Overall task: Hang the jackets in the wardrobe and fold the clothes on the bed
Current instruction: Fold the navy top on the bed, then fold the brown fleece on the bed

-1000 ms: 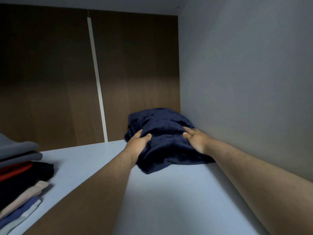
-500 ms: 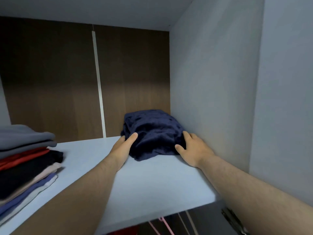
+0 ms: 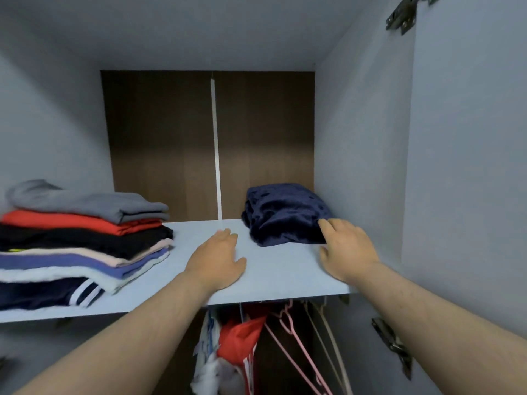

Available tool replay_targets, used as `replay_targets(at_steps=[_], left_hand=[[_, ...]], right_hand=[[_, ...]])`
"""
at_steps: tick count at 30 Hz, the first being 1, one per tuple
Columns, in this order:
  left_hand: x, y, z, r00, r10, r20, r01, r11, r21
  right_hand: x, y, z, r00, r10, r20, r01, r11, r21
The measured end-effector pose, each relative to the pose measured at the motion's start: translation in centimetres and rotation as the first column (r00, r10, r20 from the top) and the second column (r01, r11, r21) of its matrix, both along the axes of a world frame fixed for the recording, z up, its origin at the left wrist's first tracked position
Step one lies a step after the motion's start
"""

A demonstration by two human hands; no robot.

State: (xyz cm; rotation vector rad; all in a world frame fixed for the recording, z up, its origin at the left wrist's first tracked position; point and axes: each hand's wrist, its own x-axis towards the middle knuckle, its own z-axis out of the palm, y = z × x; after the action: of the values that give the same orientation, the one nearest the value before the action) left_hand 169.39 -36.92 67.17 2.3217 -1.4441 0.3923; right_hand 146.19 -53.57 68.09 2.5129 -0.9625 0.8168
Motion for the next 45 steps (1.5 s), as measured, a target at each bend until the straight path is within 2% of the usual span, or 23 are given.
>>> replay_targets(at_steps=[2, 6, 13, 16, 19, 22, 26, 31, 36, 41, 45], left_hand=[[-0.2, 2.3, 0.6, 0.998, 0.001, 0.058, -0.002, 1.0, 0.02], [-1.8, 6.8, 1.5, 0.998, -0.06, -0.016, 0.059, 0.998, -0.031], [-7.4, 14.0, -1.1, 0.934, -0.345, -0.09, 0.327, 0.93, -0.169], [-9.7, 16.8, -4.2, 0.883, -0.459, -0.101, 0.441, 0.884, -0.158], [-12.6, 18.9, -7.0, 0.844, -0.526, -0.107, 0.52, 0.85, -0.081], [-17.5, 20.0, -8.4, 0.769, -0.629, -0.115, 0.626, 0.777, -0.059], [-26.7, 20.8, -8.9, 0.603, -0.791, -0.101, 0.786, 0.611, -0.092], [-38.7, 22.6, -9.8, 0.296, -0.943, -0.149, 0.939, 0.316, -0.135], [-51.0, 25.7, -13.5, 0.108, -0.964, -0.242, 0.984, 0.139, -0.115], [-64.3, 33.5, -16.7, -0.094, -0.942, -0.323, 0.995, -0.093, -0.017], [-73.5, 41.4, -18.6, -0.185, -0.884, -0.429, 0.963, -0.25, 0.098]], right_hand=[[-0.9, 1.9, 0.0, 1.0, 0.018, -0.016, -0.018, 1.0, 0.001], [-2.9, 6.6, 0.2, 0.999, 0.035, -0.004, -0.035, 0.998, 0.047], [-8.3, 18.2, -0.9, 1.0, -0.002, 0.021, -0.001, 0.993, 0.122], [-12.0, 23.5, -3.1, 0.998, -0.019, -0.06, 0.031, 0.98, 0.199], [-17.1, 28.6, -6.0, 0.987, -0.083, -0.138, 0.116, 0.961, 0.25], [-23.9, 33.5, -7.9, 0.972, -0.198, -0.124, 0.225, 0.936, 0.27], [-33.6, 40.9, -8.7, 0.917, -0.394, -0.057, 0.394, 0.88, 0.264], [-43.6, 50.4, -10.4, 0.768, -0.64, 0.019, 0.614, 0.745, 0.26], [-53.4, 60.9, -14.4, 0.542, -0.838, 0.067, 0.758, 0.522, 0.39], [-61.9, 74.1, -19.0, 0.295, -0.955, 0.041, 0.812, 0.273, 0.515], [-67.2, 85.1, -22.7, 0.114, -0.993, -0.014, 0.808, 0.084, 0.583]])
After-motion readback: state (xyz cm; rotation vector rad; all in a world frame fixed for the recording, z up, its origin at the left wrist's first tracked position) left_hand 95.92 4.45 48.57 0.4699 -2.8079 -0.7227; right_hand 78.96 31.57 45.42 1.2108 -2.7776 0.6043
